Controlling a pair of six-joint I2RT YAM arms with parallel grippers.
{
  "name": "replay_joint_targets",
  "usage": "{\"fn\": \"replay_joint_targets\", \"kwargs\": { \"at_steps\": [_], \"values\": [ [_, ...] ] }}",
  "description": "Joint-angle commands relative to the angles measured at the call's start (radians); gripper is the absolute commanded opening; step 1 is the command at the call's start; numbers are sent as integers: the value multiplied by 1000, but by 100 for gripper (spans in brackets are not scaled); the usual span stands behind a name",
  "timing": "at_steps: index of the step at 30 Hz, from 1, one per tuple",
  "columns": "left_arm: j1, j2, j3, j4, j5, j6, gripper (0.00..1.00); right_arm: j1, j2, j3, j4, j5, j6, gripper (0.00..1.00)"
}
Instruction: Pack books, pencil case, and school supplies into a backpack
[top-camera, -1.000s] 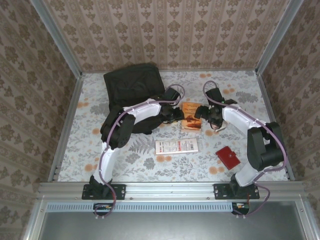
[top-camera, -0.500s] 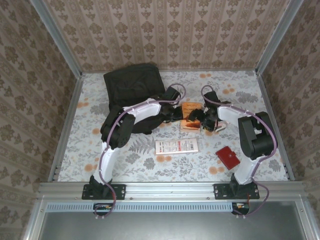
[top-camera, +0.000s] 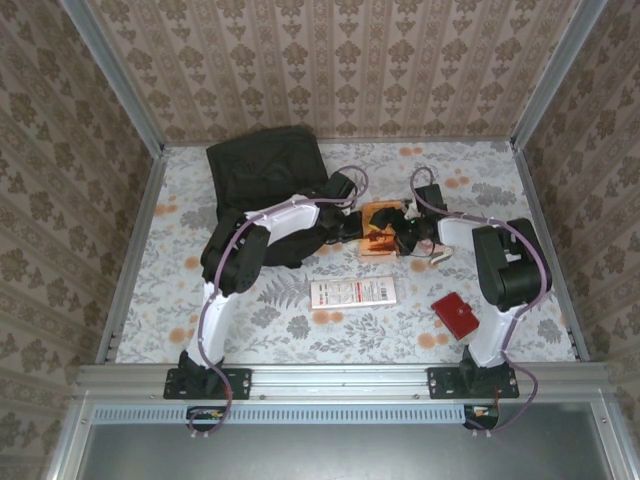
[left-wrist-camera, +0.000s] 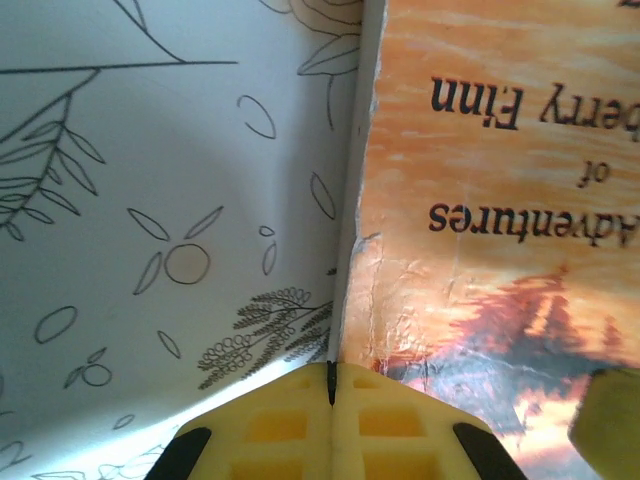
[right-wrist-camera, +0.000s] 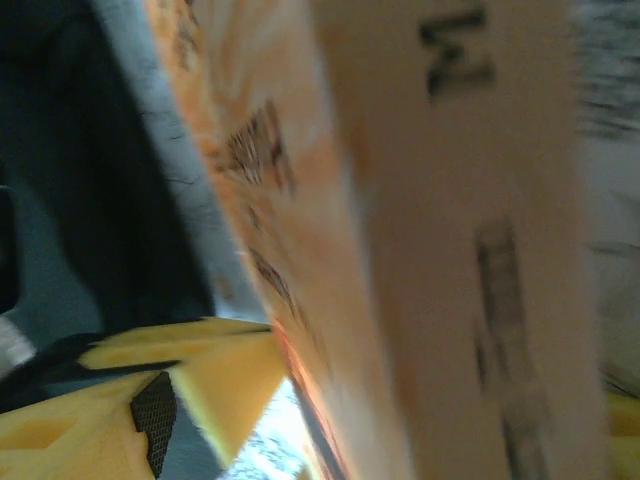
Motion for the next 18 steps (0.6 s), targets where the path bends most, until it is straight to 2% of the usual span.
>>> {"fn": "replay_joint_targets", "kwargs": {
  "at_steps": [1, 5, 12, 14, 16, 18],
  "values": [
    [-2, 98, -47, -75, -58, 28, 0, 43, 77, -44, 238, -143, 69, 78],
    [-3, 95, -42, -79, -56, 32, 0, 39, 77, -48, 221, -124, 46, 63],
    [-2, 50, -47, -83, -66, 35, 0, 20, 53, -76, 173, -66, -2, 22],
    [-2, 34, -48, -88, -65, 30, 0, 15, 35, -81, 158, -53, -12, 13],
    [-1, 7, -48, -95, -64, 28, 0, 13, 4, -85, 132, -31, -27, 10],
    [-3, -42, -46, -109, -73, 33, 4, 13, -37, -80, 68, 13, -58, 3]
  ]
}}
